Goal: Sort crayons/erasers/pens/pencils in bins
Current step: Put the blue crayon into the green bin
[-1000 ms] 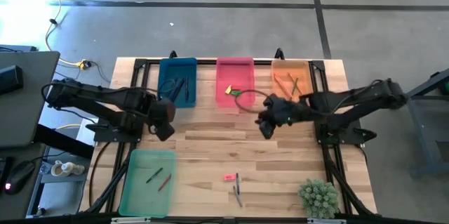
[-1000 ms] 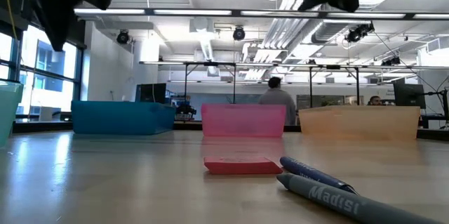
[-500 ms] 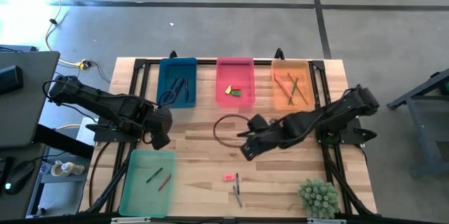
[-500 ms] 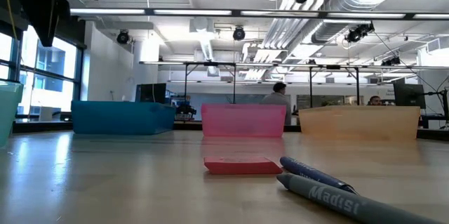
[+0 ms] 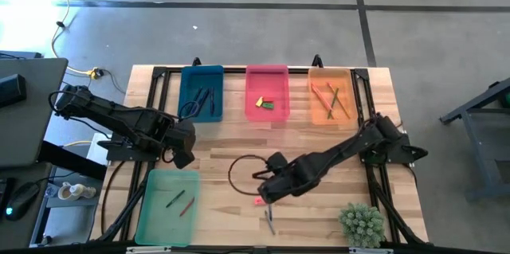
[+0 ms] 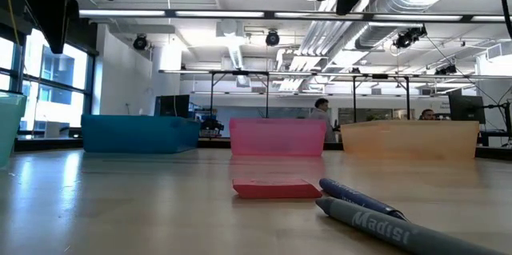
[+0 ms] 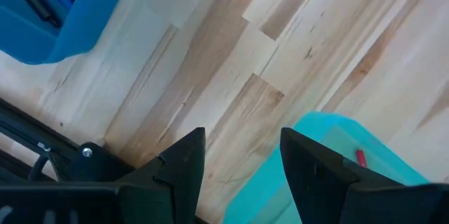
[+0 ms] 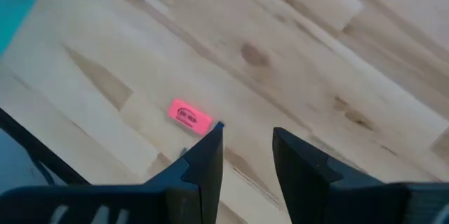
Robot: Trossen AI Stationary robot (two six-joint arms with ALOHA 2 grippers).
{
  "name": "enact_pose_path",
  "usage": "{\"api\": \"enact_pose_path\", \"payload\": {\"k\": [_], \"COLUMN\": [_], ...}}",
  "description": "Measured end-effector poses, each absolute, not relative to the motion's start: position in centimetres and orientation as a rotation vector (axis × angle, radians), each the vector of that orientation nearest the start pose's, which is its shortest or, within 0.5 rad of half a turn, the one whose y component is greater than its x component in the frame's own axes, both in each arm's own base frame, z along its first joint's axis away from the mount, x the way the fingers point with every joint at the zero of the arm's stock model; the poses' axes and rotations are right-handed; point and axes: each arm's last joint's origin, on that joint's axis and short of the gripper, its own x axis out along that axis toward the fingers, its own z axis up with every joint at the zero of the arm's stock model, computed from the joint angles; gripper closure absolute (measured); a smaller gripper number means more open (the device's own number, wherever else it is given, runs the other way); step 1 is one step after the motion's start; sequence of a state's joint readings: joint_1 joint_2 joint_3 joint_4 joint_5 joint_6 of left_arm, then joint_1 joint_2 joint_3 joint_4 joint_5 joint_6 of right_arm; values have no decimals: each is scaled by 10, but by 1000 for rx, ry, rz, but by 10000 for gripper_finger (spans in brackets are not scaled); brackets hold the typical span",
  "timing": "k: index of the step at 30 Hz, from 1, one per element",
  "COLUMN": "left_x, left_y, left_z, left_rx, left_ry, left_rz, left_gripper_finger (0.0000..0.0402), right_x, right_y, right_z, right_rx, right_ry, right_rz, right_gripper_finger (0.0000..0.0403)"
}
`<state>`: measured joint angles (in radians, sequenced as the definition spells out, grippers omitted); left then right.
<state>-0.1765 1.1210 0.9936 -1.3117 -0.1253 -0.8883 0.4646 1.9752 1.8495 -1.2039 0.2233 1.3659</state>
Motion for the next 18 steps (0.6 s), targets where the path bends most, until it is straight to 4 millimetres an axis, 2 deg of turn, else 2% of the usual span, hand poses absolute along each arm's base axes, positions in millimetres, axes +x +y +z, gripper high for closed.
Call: {"api": "enact_pose_path", "payload": {"k": [11,18], "left_x": [159,158], "left_y": [-20,-8], "left_z": [274,274], "left_rx": [-479,-426], "left_ry": [1335,1370], "left_rz": [706,702], "left_gripper_finger": [229,229], "right_x": [365,375], "right_y": [205,215], "right_z": [253,231], "right_rx": [827,940], "right_ry": [1115,1107], "right_rz": [-665,-731], "right_gripper_finger": [286,286]}}
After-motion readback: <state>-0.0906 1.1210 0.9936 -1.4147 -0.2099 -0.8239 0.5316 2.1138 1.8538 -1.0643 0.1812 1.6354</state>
